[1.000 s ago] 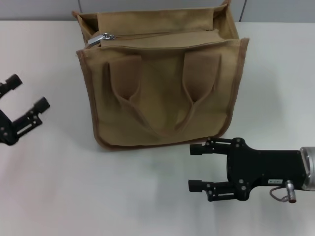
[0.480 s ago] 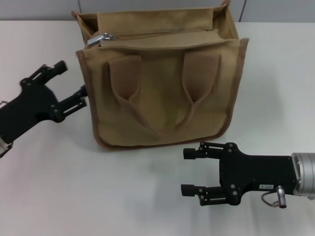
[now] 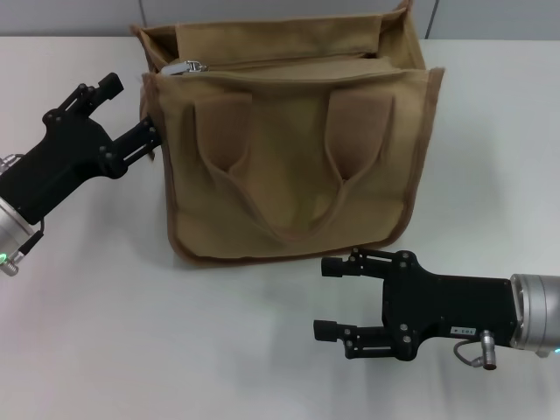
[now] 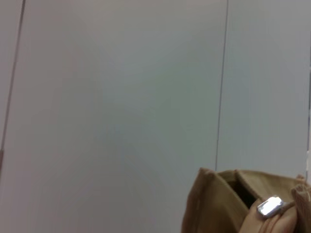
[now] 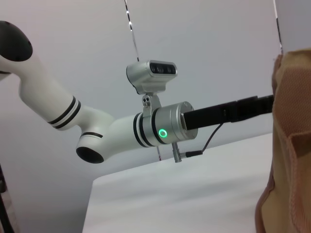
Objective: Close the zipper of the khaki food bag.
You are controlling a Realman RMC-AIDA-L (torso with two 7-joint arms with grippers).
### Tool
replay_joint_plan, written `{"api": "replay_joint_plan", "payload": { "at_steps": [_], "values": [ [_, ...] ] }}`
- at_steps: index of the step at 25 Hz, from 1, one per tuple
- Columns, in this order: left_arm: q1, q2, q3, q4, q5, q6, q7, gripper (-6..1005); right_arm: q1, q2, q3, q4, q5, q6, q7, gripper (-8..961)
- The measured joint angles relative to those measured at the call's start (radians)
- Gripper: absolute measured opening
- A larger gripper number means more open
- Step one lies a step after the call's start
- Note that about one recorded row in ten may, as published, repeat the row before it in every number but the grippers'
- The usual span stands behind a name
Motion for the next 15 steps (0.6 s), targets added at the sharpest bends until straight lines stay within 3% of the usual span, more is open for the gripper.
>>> {"api": "replay_joint_plan", "payload": {
  "at_steps": [15],
  "values": [
    [0.015,0.003,0.005,0.028,-0.012,-0.077,0.017,828,0.002,0.001,0.001,0.011,0.005,0.003,-0.004,783]
  ]
}}
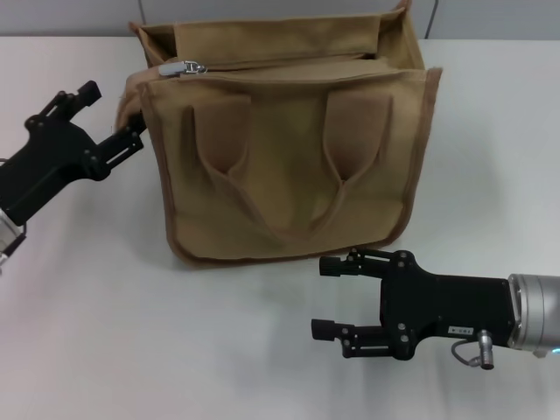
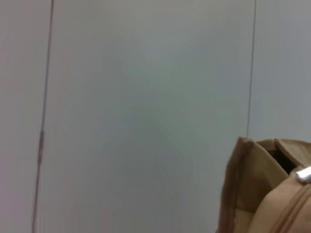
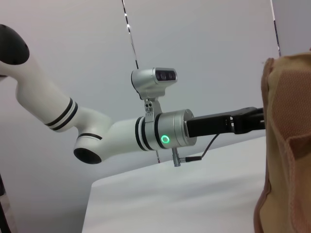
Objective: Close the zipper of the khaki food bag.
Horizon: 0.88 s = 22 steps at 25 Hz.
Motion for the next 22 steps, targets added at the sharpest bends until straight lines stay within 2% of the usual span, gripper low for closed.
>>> {"api": "replay_joint_plan", "payload": {
  "at_steps": [6,13,22],
  "values": [
    [-0.026,-0.004,0.024,-0.043,-0.007,0.027,0.004,828,0.009,0.001,0.000,0.008,0.009,0.001,0.000,783],
    [-0.031,0.001,0.022,-0.032,-0.053,0.093,-0.158,828,0.007,0.001,0.000,0.013,0.010,0.016,0.000,783],
    [-0.023,-0.002,0.019,-0.031,-0.064,0.149,-0.153,827,0.010,0.001,0.000,0.022,0.012,0.038,0.000,784]
  ]
}}
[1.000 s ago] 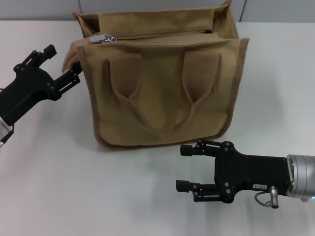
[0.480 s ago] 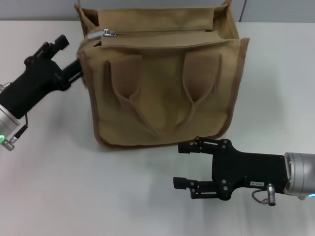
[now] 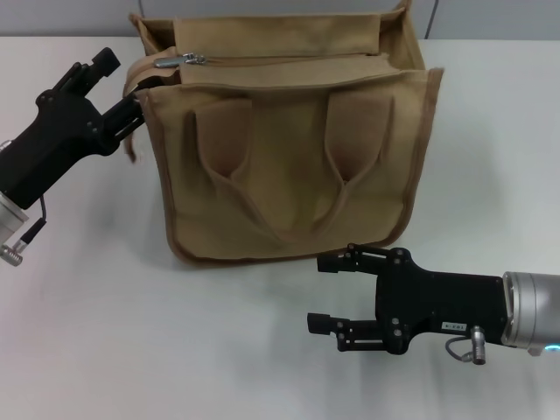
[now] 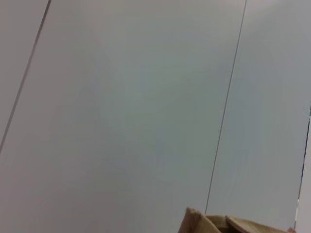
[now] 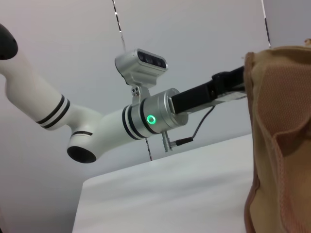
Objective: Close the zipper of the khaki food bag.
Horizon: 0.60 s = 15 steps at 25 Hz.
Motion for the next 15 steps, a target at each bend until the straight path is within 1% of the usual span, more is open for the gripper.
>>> {"api": "replay_joint_plan", "payload": {
  "at_steps": [1,4,11,15],
  "values": [
    [0.001,0.000,0.000,0.000,0.000,0.000,0.000,827,0.001,0.000,0.000,0.001,0.000,0.001,0.000,784],
    [0.003,0.000,0.000,-0.002,-0.001,0.002,0.011,778,0.004,0.000,0.000,0.005,0.000,0.003,0.000,784],
    [0.019,-0.003,0.001,-0.036,-0.028,0.059,0.134,665,0.007,0.000,0.000,0.012,0.023,0.004,-0.001,784],
    [0.015,-0.003,0.003,-0.038,-0.030,0.053,0.136,532,0.008,0.000,0.000,0.012,0.023,0.004,-0.001,784]
  ]
}}
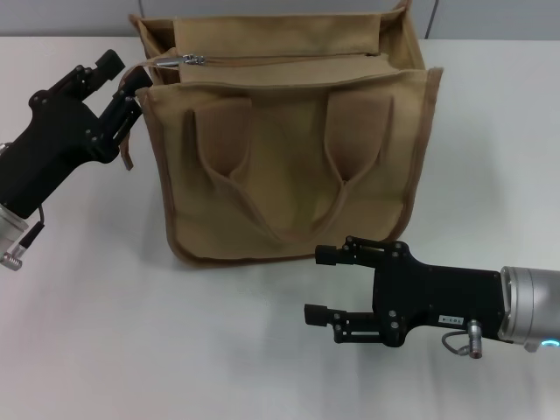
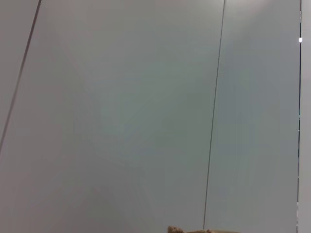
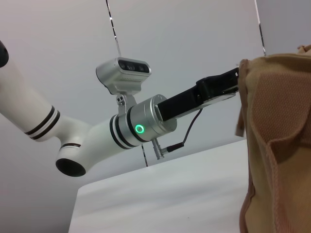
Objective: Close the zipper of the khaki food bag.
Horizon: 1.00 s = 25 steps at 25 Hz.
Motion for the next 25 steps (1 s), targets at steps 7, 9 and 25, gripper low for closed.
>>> {"api": "replay_joint_plan", "payload": {
  "at_steps": [7,9,25],
  "values": [
    [-0.005,0.000,-0.004,0.000,0.000,-0.009,0.001,323,0.002,0.000,0.000,0.007,0.016,-0.013,-0.003,784],
    [-0.005,0.000,-0.004,-0.001,0.000,-0.009,0.000,266,0.003,0.000,0.000,0.015,0.030,-0.020,-0.011,784],
    [-0.025,0.001,-0.010,-0.002,-0.001,0.077,-0.019,25,-0.028,0.001,0.003,0.145,0.400,-0.182,-0.347,784]
  ]
}}
